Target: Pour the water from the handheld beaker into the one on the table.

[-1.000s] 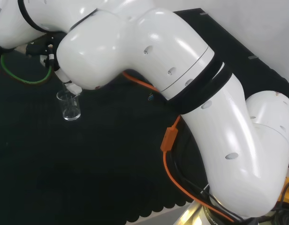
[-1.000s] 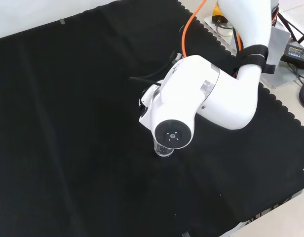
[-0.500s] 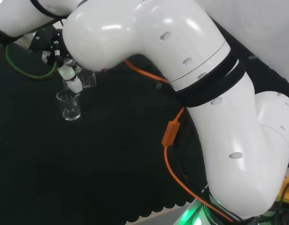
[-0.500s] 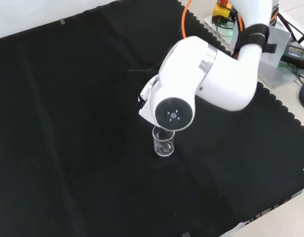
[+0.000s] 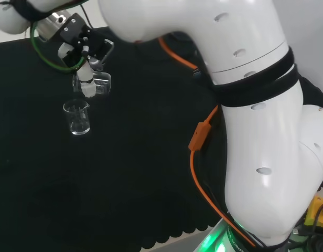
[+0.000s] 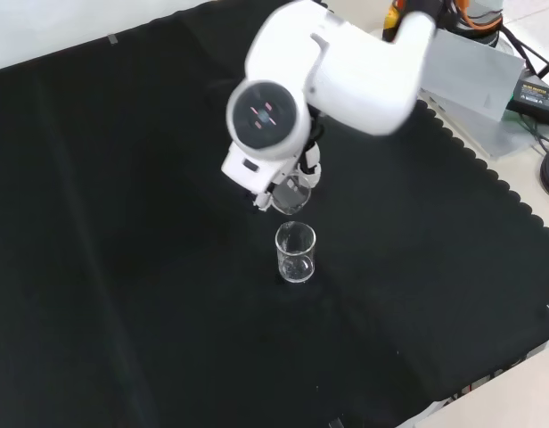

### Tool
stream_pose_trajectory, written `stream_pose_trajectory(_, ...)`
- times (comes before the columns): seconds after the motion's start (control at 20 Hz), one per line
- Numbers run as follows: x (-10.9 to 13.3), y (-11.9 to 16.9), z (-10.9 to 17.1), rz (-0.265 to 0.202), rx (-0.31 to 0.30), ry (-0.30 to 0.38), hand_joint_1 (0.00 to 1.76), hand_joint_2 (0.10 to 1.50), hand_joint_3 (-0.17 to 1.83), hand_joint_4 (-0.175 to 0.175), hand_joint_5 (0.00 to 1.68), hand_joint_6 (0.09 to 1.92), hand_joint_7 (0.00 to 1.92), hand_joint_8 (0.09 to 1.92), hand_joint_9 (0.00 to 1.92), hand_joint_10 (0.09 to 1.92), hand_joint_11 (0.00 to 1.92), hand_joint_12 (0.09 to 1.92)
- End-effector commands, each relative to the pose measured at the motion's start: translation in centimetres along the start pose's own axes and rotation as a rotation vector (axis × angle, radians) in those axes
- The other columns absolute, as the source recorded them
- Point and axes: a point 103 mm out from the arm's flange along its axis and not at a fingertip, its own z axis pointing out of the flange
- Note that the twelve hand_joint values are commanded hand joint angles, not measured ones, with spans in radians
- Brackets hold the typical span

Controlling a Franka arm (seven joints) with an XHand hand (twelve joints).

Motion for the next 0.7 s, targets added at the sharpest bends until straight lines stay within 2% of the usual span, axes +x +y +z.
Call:
stream_pose_trajectory(0.05,-2.3,0.4,1.3,-0.056,-0.138,0.185,1.17,0.6,0.77,0.057,1.29,0.69,1.69,0.09,1.65,0.09,1.38,0.76)
stream_pose_trajectory(0.3,-3.6,1.2,2.4,-0.077,-0.217,0.24,1.16,0.6,0.77,0.058,1.29,0.69,1.69,0.09,1.65,0.09,1.38,0.76)
stream_pose_trajectory(0.7,-5.4,2.5,4.2,-0.115,-0.298,0.33,1.16,0.6,0.77,0.059,1.29,0.69,1.69,0.09,1.65,0.09,1.38,0.76)
